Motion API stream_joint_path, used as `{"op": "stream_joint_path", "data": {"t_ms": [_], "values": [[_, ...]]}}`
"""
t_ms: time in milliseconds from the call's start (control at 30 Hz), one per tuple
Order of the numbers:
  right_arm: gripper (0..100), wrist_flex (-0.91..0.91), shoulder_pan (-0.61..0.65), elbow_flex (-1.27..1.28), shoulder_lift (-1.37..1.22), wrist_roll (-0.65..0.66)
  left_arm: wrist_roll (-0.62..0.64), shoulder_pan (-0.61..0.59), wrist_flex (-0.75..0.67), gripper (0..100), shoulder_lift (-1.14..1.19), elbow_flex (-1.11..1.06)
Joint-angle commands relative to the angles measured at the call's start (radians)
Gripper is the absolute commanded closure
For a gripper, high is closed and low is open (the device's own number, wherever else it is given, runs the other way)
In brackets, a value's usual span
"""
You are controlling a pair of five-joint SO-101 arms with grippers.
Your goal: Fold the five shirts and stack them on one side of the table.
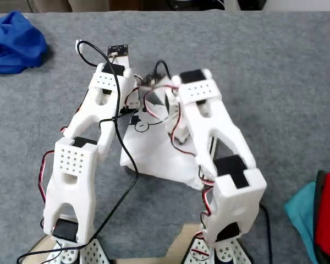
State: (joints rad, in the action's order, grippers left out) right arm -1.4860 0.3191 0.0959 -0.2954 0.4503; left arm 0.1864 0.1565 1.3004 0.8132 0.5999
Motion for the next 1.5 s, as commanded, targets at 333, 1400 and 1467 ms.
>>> {"op": "stream_joint_path", "data": {"t_ms": [333,1400,1467], "values": [[99.0,0.021,0.004,-0.058,0.248,0.025,-0.002,-0.04,-0.012,97,-0.008,0.041],[89.6,0.161,0.004,0.007,0.059,-0.052,-0.003,-0.04,-0.012,97,-0.008,0.041],[89.6,0.16,0.002,0.007,0.059,-0.052,-0.003,-0.04,-0.012,97,-0.008,0.041]]}}
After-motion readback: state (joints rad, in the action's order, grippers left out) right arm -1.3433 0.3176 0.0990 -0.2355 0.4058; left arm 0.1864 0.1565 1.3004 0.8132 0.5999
